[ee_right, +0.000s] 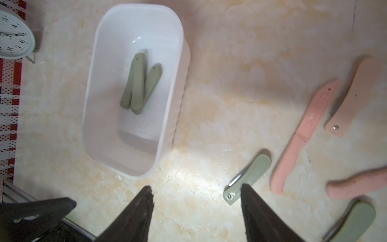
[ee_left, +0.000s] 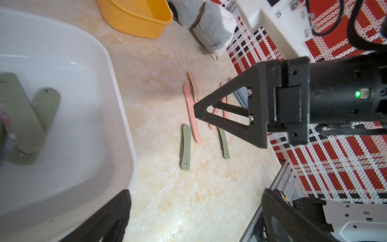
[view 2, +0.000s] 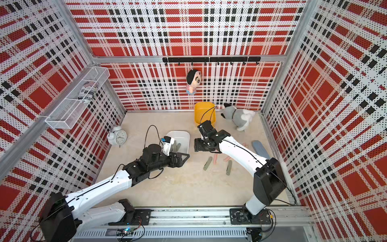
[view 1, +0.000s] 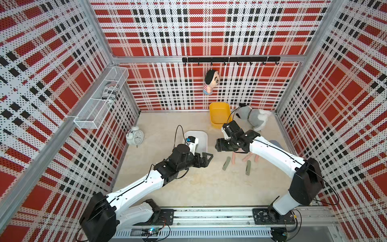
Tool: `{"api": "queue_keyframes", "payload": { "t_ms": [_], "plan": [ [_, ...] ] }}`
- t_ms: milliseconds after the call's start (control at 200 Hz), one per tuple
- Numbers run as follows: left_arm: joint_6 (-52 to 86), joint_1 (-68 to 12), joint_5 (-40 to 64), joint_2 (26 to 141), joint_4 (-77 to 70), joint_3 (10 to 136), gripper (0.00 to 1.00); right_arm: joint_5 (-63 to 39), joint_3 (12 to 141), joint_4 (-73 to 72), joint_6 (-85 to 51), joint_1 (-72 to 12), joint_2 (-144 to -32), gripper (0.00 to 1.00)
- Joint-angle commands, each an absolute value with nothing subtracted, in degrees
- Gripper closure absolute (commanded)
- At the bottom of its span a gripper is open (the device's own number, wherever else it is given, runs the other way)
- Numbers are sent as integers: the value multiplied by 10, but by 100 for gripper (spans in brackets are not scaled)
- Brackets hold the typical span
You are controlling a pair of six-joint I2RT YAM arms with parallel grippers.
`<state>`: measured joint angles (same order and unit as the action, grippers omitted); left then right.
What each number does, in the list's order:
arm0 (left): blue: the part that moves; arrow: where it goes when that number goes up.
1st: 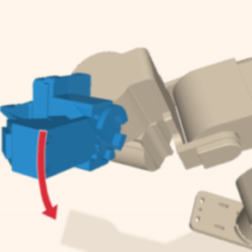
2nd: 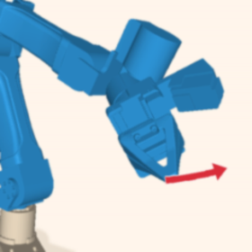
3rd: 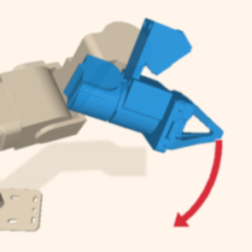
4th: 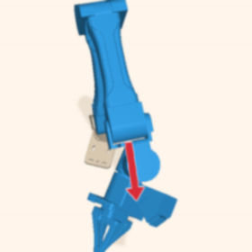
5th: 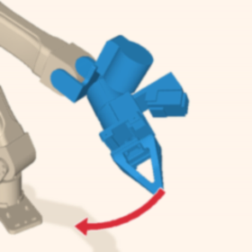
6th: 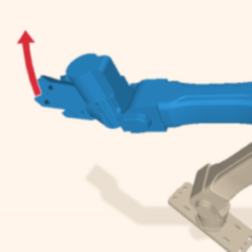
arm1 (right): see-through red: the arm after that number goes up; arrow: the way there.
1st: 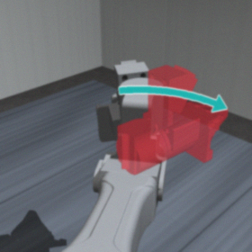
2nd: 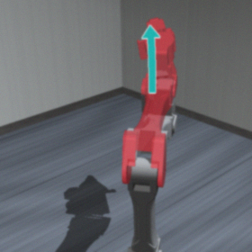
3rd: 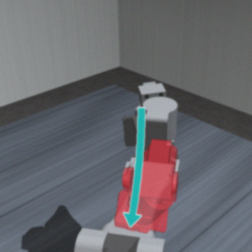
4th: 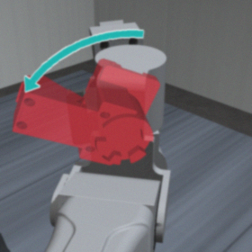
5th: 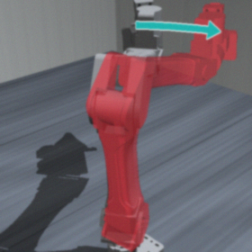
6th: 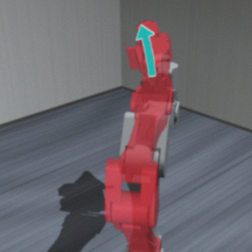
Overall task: Place the fruit knives into the storage box by color
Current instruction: Pick up the fruit knife from the center of the board.
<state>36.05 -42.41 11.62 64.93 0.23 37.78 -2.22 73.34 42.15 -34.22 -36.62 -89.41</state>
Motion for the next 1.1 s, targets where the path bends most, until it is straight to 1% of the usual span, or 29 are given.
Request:
{"api": "queue_keyframes", "payload": {
  "t_ms": [0,210,331,551,877,957,1097],
  "plan": [
    [380,-442,119,662,-63,366,1,7,688,426,-370,-370,-856,31],
    [376,-453,115,674,-68,365,1,-12,605,409,-387,-370,-846,35],
    [376,-453,113,675,-72,360,1,-22,579,389,-388,-374,-871,37],
    [381,-452,107,671,-76,348,1,-26,572,360,-378,-379,-930,37],
    [387,-453,109,666,-88,333,1,-26,589,350,-370,-372,-975,37],
    [389,-453,107,665,-78,331,1,-28,589,345,-366,-369,-978,34],
    [387,-454,91,662,-35,328,1,-28,595,344,-363,-364,-983,33]
  ]
}}
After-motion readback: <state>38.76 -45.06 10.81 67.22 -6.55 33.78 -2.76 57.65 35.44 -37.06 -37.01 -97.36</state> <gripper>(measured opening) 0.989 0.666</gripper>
